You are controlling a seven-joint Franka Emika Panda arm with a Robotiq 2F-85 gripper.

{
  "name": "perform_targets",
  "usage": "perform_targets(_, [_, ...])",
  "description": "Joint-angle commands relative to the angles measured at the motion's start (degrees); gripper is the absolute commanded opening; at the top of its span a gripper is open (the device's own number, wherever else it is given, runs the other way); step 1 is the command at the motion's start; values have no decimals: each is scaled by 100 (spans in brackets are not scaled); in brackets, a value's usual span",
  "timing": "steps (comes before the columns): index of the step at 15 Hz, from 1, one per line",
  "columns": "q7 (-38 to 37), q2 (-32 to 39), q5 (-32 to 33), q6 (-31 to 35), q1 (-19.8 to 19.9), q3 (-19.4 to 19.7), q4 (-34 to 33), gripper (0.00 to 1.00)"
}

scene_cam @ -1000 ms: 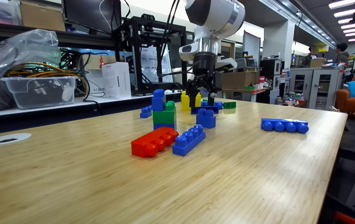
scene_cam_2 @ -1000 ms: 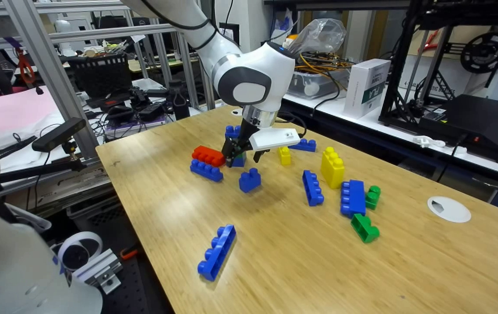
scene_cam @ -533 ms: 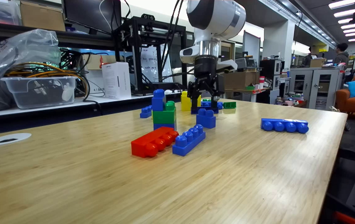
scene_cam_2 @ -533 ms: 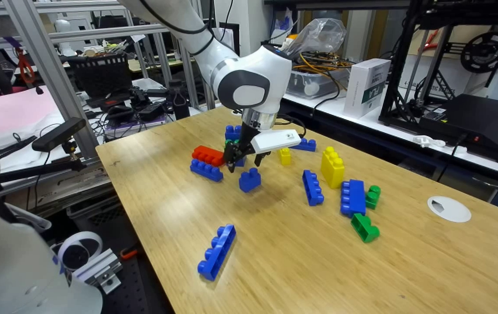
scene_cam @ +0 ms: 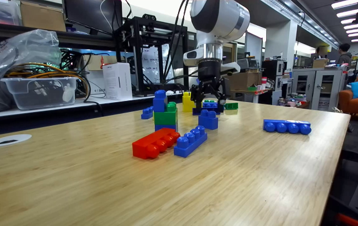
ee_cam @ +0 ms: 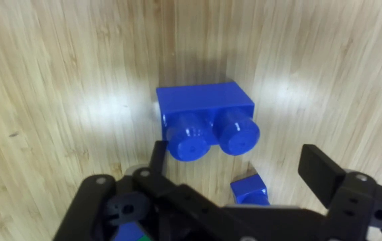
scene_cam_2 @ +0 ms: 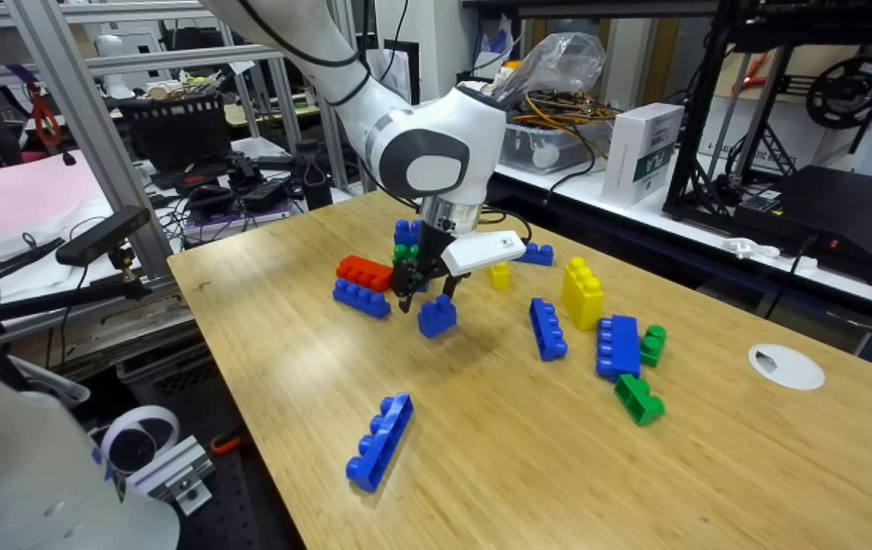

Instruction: Stack the blue block on the blue and green blocks.

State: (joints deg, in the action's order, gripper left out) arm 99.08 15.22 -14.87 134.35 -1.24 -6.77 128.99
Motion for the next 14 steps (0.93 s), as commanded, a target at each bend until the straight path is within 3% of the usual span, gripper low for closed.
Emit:
perform_targets(1, [238,-71,135,300,89,-80,169,100])
perform_targets(14, [307,22,208,815,99,-96,237,100])
